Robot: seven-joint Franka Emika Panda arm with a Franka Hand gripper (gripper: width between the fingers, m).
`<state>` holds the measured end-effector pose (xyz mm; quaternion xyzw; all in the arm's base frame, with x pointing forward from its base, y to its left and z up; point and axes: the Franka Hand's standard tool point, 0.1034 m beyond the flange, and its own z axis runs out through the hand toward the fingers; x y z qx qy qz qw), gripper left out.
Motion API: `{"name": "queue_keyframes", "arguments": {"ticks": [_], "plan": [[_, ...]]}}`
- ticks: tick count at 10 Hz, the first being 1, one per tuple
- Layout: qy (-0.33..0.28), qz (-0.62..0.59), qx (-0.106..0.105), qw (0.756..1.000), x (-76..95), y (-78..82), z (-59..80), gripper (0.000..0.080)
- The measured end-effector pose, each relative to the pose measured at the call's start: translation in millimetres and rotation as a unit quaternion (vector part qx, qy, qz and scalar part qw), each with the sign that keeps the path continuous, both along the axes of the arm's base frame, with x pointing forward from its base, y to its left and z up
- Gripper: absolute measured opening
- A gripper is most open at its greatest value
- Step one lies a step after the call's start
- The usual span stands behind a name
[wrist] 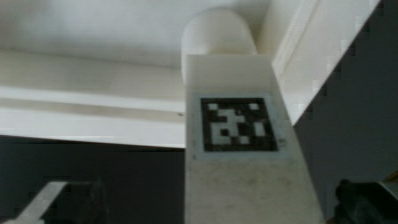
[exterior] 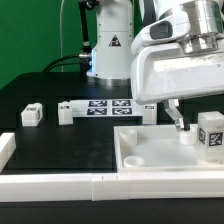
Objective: Assemble one leg
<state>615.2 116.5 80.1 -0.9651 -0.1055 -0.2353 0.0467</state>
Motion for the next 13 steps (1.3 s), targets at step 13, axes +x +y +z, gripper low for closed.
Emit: {"name": "queue_keyframes", "arguments": {"ticks": [13], "plan": [[0.198, -0.047, 0.015, 0.979, 0.1, 7.9, 0.5, 0.0649]]}}
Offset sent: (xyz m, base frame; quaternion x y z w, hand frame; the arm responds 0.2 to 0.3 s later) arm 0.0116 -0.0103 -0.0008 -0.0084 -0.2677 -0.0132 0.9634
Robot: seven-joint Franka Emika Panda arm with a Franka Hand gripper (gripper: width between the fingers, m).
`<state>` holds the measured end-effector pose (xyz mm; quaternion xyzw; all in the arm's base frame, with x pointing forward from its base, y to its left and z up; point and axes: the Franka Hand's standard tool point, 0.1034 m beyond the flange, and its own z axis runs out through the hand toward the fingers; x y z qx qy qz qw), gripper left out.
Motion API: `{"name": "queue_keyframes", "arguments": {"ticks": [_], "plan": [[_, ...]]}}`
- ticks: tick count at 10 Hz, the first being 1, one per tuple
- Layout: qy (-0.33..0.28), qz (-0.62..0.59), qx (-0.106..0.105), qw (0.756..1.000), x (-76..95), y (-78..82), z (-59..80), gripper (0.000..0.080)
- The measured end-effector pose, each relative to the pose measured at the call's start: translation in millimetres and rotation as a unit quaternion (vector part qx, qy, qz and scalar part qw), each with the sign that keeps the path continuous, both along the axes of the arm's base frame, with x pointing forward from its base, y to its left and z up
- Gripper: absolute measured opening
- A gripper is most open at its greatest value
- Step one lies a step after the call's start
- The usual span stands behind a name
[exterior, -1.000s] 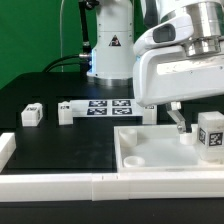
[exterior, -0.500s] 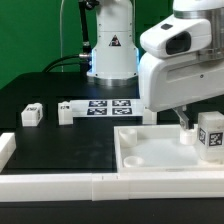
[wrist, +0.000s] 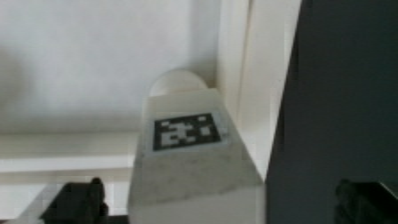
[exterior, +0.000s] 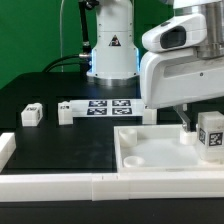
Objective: Assemble one leg
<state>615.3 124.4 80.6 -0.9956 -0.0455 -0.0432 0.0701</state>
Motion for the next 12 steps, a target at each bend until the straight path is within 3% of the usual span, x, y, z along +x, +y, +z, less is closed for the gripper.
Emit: {"name": "queue_keyframes", "arguments": {"ticks": [3, 5, 9, 12], "plan": [[0.002, 0.014, -0.001, 1.000, -1.3, -4.9, -5.3, 0.0637], [0.002, 0.014, -0.002, 1.000, -1.2, -5.3, -5.2, 0.0292], [0.003, 0.000, -0.001, 1.000, -1.0, -6.8, -5.4, 0.0294], [0.009, -0.211, 0.020, 0.977, -0.6, -7.1, -6.1, 0.0294]]}}
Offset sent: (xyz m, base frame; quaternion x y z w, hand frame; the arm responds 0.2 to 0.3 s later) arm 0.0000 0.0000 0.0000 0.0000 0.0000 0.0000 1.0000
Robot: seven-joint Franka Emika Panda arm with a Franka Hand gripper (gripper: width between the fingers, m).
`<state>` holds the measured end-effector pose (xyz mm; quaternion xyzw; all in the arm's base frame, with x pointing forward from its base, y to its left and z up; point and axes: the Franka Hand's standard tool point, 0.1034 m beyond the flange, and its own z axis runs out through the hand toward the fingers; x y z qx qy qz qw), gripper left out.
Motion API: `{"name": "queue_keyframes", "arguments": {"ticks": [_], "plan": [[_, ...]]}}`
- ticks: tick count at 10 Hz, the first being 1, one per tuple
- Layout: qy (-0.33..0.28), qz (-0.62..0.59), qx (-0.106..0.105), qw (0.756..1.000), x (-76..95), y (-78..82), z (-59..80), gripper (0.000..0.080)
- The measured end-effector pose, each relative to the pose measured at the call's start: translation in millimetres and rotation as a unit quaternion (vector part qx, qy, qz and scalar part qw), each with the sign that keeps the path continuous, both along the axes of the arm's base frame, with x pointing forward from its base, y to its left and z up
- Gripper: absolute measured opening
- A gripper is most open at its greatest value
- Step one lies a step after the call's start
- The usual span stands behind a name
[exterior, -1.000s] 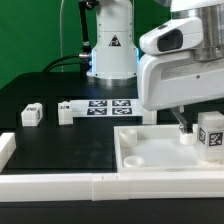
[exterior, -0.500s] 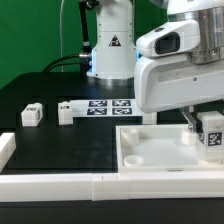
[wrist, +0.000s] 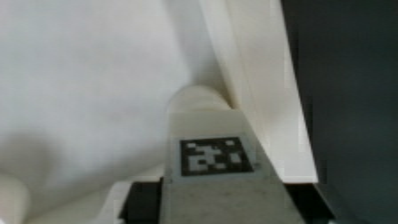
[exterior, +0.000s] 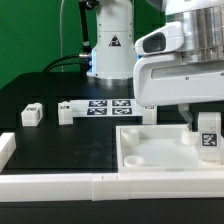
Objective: Assemble one leg
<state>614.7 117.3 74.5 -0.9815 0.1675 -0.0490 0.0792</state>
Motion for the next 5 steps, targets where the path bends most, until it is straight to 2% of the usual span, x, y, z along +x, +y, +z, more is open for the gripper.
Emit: {"name": "queue_keyframes", "arguments": {"ticks": [2, 4, 5], "plan": [[0.016, -0.156, 0.017, 0.987, 0.8, 0.8, -0.2, 0.0294], [0.033, -0.329, 0.030, 0.943, -0.6, 10.8, -2.4, 0.0294], [0.033, -0.372, 0.030, 0.927, -0.1, 11.2, -2.0, 0.0294]]}}
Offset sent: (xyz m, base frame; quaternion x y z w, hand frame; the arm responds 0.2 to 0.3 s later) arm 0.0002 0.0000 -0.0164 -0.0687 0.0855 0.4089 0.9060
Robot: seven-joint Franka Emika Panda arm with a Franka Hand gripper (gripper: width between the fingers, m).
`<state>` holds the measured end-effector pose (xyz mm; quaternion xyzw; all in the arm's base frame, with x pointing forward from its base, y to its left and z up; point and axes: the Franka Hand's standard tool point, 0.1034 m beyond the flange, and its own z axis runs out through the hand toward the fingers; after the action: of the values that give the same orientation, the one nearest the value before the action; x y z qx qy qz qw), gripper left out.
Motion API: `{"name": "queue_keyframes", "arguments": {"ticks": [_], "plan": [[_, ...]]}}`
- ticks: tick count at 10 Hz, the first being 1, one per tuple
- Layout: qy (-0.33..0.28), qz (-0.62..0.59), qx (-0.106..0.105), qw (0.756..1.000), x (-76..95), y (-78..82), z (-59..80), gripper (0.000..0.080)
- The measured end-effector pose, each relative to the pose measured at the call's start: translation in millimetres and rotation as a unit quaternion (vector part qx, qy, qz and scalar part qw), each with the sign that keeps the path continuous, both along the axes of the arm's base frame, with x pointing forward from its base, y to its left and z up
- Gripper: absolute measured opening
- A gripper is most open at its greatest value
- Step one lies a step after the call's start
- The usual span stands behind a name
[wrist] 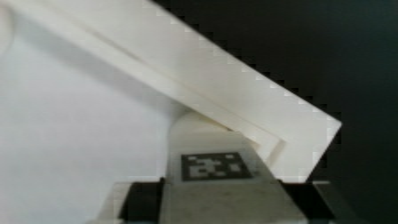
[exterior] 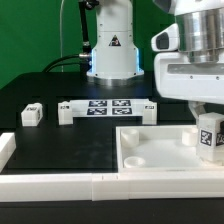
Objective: Assemble one leg
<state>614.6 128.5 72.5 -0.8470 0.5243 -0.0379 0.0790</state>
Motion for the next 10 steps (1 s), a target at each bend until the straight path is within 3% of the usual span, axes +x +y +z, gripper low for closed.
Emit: {"name": "queue_keyframes", "arguments": {"ticks": [2, 4, 5, 6, 8, 10], "plan": [[0.006, -0.066, 0.022, 0.998, 0.1, -0.3, 0.0, 0.0294], [0.004, -0.038, 0.019, 0.999, 0.0, 0.2, 0.0, 0.0294], [0.002, -0.026, 0.017, 1.000, 0.0, 0.1, 0.0, 0.0448], [-0.006, 0.053, 0.004, 0.999, 0.4, -1.5, 0.0, 0.0597], [-0.019, 0.190, -0.017, 0.982, 0.6, -2.7, 0.3, 0.0633], [-0.031, 0.350, -0.053, 0.935, 0.0, 0.3, -0.3, 0.0646]]}}
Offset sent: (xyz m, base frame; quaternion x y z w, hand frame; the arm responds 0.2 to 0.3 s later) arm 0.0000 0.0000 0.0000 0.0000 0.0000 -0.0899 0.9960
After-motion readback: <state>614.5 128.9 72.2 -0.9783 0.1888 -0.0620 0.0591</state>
